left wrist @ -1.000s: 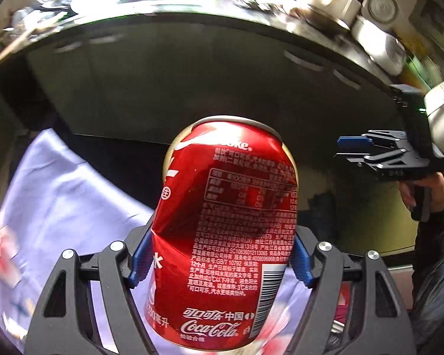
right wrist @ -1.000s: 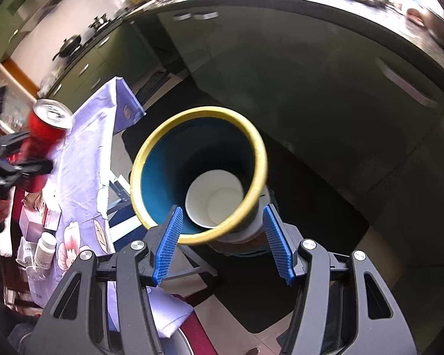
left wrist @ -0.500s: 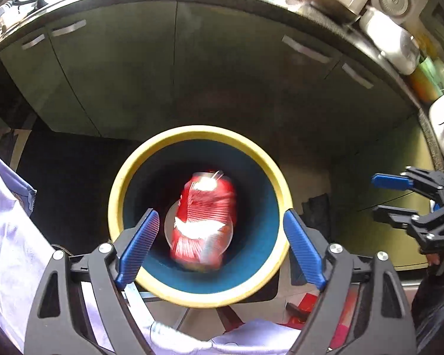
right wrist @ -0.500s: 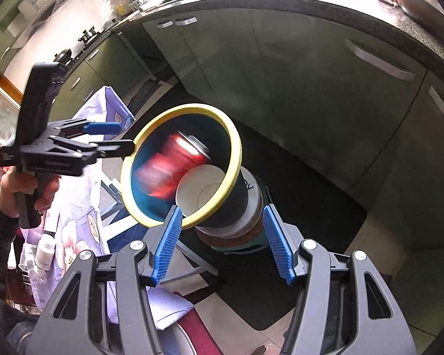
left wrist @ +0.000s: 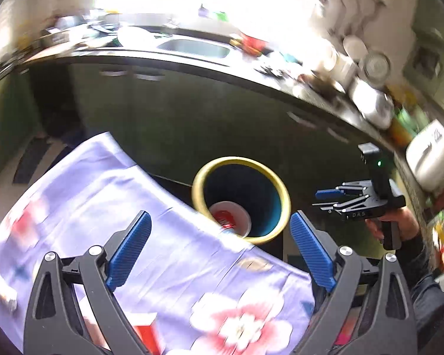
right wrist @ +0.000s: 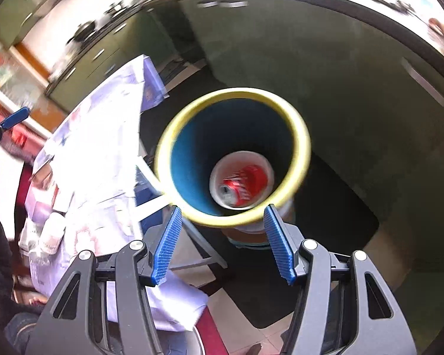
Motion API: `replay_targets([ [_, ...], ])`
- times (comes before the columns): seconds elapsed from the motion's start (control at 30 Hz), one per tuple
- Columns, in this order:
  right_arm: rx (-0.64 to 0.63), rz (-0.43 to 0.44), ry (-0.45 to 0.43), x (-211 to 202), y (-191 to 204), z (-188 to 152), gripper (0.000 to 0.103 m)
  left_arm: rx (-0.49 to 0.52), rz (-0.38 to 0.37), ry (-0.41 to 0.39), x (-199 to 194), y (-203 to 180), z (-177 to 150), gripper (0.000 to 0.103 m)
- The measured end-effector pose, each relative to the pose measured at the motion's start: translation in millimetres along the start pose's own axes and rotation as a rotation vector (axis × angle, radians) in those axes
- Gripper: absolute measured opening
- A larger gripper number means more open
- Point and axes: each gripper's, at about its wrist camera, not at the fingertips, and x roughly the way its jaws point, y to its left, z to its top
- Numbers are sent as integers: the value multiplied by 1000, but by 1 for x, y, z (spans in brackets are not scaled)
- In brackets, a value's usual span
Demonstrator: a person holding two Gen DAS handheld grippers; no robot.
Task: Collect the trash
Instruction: 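Carry the can over the bin and open the left tool, then grasp the purple cream box with the right tool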
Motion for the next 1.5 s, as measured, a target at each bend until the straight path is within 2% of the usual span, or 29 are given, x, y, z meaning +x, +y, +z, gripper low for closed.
replay_targets([
  [0.1,-85,43,22,13,44,6,62,-81,64,-64,-50,36,-33,91],
  [0.3,-348,143,62,46,157,11,62,-216,197,-103,-115,86,-102,92],
  [0.47,-601,298,98,62,265,2,62,-317,279,-144,-155,112,-156,92],
  [0.53,-700,347,101,67,299,-6,66,-347,299,-161,-169,118,-175,92],
  [0.57,-752,355,86,70,314,-11,72,-360,304,-169,-175,120,-184,92],
  [0.67,-870,345,58,78,349,-21,74,-395,316,-182,-186,126,-204,93],
  [0.83,-933,329,73,94,369,-29,76,-414,317,-188,-189,131,-221,93],
  [0.97,-944,292,96,114,379,-34,74,-419,297,-187,-185,135,-224,93],
  [1.2,-968,299,116,125,381,-40,71,-420,288,-182,-179,136,-223,93],
  [1.37,-943,280,125,134,383,-37,57,-421,294,-186,-180,136,-226,93],
  [1.5,-919,285,130,135,381,-34,55,-424,298,-183,-180,137,-227,94],
])
